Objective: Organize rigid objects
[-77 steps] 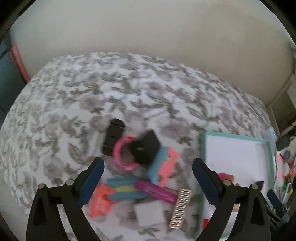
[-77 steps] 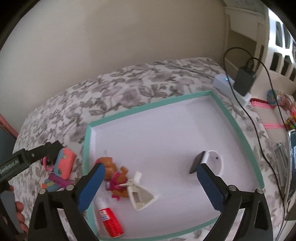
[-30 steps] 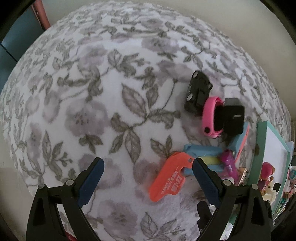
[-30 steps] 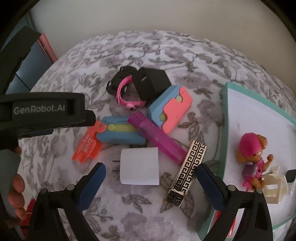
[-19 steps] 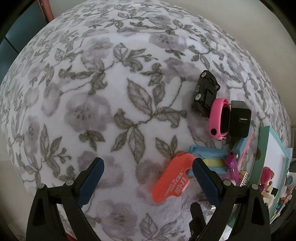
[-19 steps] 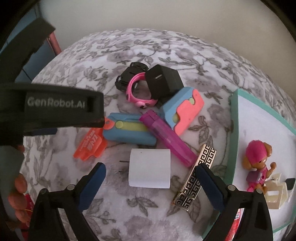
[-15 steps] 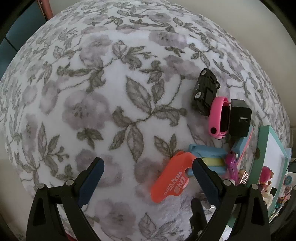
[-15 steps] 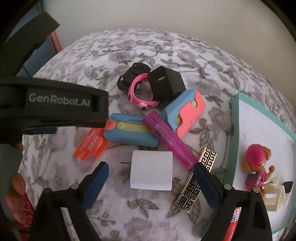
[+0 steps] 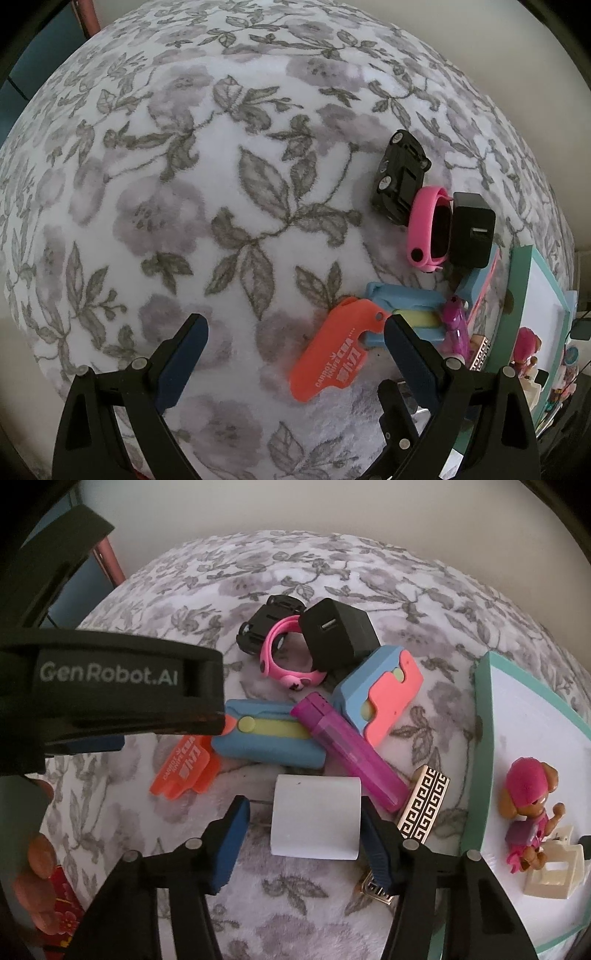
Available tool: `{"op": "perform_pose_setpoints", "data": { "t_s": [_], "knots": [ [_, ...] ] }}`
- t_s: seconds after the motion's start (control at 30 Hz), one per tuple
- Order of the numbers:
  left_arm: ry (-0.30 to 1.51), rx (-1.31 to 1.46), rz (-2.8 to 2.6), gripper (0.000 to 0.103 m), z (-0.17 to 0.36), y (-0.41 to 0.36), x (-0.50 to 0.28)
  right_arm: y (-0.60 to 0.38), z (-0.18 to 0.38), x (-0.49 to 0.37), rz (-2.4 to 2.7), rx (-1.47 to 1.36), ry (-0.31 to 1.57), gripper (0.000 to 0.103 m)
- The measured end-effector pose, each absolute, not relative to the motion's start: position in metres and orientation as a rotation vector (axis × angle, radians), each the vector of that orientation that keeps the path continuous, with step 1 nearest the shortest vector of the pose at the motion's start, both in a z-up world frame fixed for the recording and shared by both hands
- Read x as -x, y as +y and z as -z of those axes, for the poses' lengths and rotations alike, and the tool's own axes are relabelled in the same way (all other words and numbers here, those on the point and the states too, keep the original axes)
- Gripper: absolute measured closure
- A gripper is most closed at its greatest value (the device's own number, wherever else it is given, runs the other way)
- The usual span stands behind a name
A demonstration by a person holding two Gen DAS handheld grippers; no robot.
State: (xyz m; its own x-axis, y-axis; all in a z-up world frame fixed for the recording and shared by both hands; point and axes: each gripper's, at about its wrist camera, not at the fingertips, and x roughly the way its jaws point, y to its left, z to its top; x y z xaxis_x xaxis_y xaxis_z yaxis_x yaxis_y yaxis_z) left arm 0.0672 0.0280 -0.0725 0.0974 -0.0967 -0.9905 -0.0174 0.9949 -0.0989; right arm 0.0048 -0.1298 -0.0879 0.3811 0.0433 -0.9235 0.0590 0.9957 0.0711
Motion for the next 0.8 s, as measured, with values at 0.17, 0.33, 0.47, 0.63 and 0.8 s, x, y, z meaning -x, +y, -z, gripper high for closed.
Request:
{"op": "perform_pose_setpoints", "data": {
  "t_s": [0.17, 0.33, 0.47, 0.63, 0.8],
  "knots": [
    [1.48, 0.088, 0.08, 0.007, 0.075, 0.022, -0.067, -0.134, 0.086, -0.005, 0.013, -0.123, 1.189, 0.041],
    [1.498, 0.098, 0.109, 0.007, 0.081, 0.013, -0.066, -0.145, 0.077, -0.004, 0.018, -0.163, 1.175, 0.042],
    [1.502, 0.079, 0.129, 0.007, 0.085, 0.0, -0.064, -0.151, 0.072, -0.003, 0.03, -0.187, 1.17, 0.042],
    [1.512, 0.067, 0.173, 0.007, 0.089, -0.018, -0.065, -0.16, 0.064, 0.0, 0.042, -0.224, 1.15, 0.042],
    [1.51, 0.078, 0.229, 0.007, 0.09, -0.04, -0.065, -0.17, 0.055, 0.002, 0.058, -0.241, 1.132, 0.042]
  ]
}}
